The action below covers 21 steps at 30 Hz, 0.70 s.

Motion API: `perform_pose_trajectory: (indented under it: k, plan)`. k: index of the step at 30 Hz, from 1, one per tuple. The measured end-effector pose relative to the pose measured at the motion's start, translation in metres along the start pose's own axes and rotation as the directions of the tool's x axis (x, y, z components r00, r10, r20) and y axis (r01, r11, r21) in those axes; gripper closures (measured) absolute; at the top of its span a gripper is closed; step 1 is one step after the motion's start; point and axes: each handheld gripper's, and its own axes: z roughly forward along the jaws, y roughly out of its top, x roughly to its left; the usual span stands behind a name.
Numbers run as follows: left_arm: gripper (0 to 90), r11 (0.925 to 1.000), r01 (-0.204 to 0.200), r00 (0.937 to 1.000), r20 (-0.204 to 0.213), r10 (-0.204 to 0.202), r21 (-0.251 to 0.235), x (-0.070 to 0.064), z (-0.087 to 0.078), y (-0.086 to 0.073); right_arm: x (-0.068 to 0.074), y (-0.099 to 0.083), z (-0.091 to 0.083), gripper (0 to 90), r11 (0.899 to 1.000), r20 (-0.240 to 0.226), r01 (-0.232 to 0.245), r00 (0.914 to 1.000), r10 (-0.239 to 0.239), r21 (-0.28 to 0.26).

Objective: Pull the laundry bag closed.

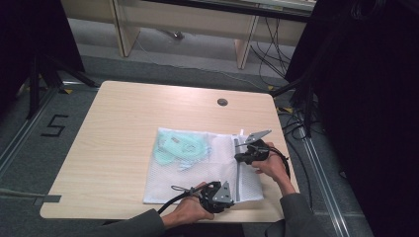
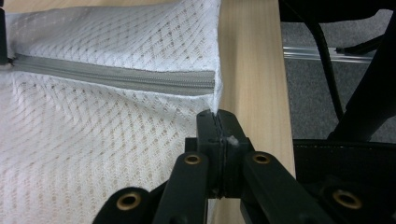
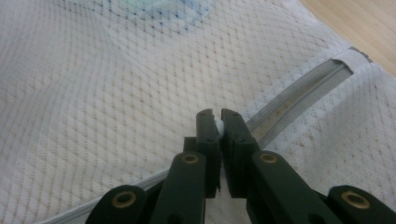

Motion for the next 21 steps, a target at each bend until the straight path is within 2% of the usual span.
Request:
perform_pose_trajectory:
  k: [1, 2, 3, 6, 7, 8, 9, 12, 13, 14, 16, 17, 18, 19, 20, 21]
  plan:
    - [89.3, 0.9999, -0.016, 0.9999, -0.001, 0.016, 0.002, 0.001, -0.001, 0.001, -0.001, 0.000, 0.000, 86.8, 1.000, 0.005, 0.000, 1.0000, 0.000, 0.000]
    - [89.3, 1.0000, -0.003, 1.0000, -0.003, 0.003, 0.000, 0.001, -0.001, 0.001, -0.002, 0.000, 0.002, 86.8, 1.000, 0.001, -0.008, 1.0000, 0.008, -0.020]
    - [89.3, 1.0000, -0.001, 1.0000, 0.004, 0.001, 0.001, 0.001, -0.001, 0.001, -0.001, 0.000, 0.003, 86.9, 1.000, -0.002, -0.024, 0.9997, 0.024, -0.014]
    - [89.3, 1.0000, 0.000, 1.0000, 0.000, 0.000, 0.002, 0.002, 0.000, 0.000, -0.005, 0.001, 0.004, 86.8, 1.000, 0.003, -0.007, 1.0000, 0.007, 0.006]
    - [89.3, 0.9999, -0.012, 0.9999, 0.000, 0.012, 0.005, 0.002, 0.000, 0.001, -0.005, 0.001, 0.004, 86.9, 1.000, 0.002, -0.012, 0.9999, 0.012, 0.006]
    - [89.3, 1.0000, 0.003, 1.0000, -0.006, -0.003, -0.005, 0.001, 0.000, 0.000, -0.006, 0.002, 0.004, 86.8, 1.000, 0.010, 0.000, 0.9999, 0.000, -0.001]
    - [89.3, 0.9998, -0.020, 0.9998, -0.008, 0.020, -0.008, 0.002, 0.000, 0.001, -0.005, 0.002, 0.005, 86.8, 1.000, 0.009, -0.009, 0.9999, 0.009, -0.020]
    - [89.3, 0.9995, -0.031, 0.9995, -0.012, 0.030, -0.003, 0.003, -0.001, 0.001, -0.006, 0.004, 0.002, 86.9, 1.000, 0.014, -0.022, 0.9997, 0.022, 0.010]
    - [89.3, 0.9998, -0.020, 0.9997, -0.011, 0.020, -0.003, 0.003, -0.001, 0.001, -0.007, 0.004, 0.005, 86.8, 1.000, 0.025, 0.003, 0.9997, -0.002, -0.016]
    - [89.3, 1.0000, 0.001, 0.9999, -0.011, -0.001, -0.007, 0.001, -0.001, 0.001, -0.007, 0.004, 0.006, 86.8, 1.000, 0.018, -0.006, 0.9998, 0.006, -0.013]
    - [89.3, 0.9999, 0.012, 0.9999, -0.009, -0.012, -0.008, 0.001, -0.001, 0.001, -0.008, 0.004, 0.007, 86.8, 1.000, 0.014, -0.009, 0.9999, 0.009, -0.007]
    - [89.3, 1.0000, 0.003, 1.0000, -0.008, -0.003, 0.002, 0.002, -0.001, 0.001, -0.009, 0.004, 0.007, 86.8, 1.000, 0.024, -0.002, 0.9997, 0.002, -0.013]
    - [89.3, 1.0000, 0.006, 1.0000, -0.005, -0.006, 0.001, 0.002, -0.001, 0.000, -0.009, 0.005, 0.006, 86.8, 1.000, 0.028, -0.023, 0.9993, 0.023, 0.011]
    - [89.3, 1.0000, -0.001, 1.0000, -0.004, 0.001, 0.001, 0.001, 0.000, 0.000, -0.011, 0.005, 0.007, 86.8, 1.000, 0.024, -0.005, 0.9997, 0.005, -0.006]
    - [89.3, 1.0000, 0.003, 1.0000, -0.005, -0.003, -0.004, 0.000, 0.000, 0.001, -0.012, 0.006, 0.009, 86.9, 1.000, 0.023, -0.007, 0.9997, 0.007, -0.015]
    - [89.3, 0.9999, -0.010, 0.9999, -0.005, 0.010, -0.004, 0.001, 0.000, 0.001, -0.012, 0.006, 0.010, 86.9, 0.999, 0.035, -0.030, 0.9989, 0.030, -0.015]
